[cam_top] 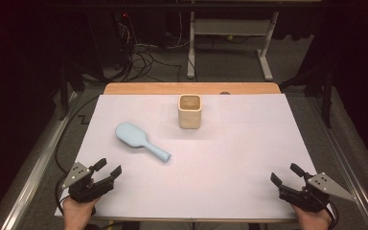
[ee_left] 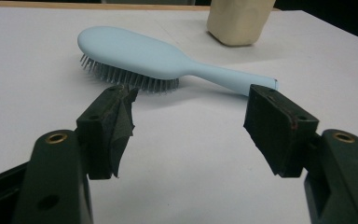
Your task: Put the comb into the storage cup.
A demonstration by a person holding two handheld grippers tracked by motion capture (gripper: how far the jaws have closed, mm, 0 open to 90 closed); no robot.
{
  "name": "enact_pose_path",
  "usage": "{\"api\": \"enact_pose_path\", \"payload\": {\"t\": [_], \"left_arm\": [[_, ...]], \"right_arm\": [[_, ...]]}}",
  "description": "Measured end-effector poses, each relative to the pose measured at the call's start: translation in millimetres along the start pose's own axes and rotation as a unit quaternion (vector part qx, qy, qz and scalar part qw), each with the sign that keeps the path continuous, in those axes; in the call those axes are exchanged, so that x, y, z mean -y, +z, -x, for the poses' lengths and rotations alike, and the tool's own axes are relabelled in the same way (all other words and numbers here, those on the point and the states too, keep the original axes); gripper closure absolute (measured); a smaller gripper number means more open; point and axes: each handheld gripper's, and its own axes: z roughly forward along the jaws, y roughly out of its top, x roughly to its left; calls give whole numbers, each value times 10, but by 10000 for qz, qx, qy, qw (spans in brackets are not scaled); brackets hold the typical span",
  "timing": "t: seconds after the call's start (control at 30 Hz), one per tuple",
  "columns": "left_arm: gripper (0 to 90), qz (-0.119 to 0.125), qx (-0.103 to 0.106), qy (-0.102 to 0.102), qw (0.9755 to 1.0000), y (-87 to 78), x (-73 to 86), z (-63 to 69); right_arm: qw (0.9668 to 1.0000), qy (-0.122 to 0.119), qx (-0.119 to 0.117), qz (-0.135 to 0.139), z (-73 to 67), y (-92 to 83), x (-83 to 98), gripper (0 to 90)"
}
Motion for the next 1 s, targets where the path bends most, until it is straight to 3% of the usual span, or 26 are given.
{"api": "enact_pose_path", "payload": {"t": [1.0], "left_arm": [[340, 18, 83, 45, 10000, 139, -59, 63]], "right_arm": [[10000, -63, -5, -13, -3, 9, 4, 199]]}}
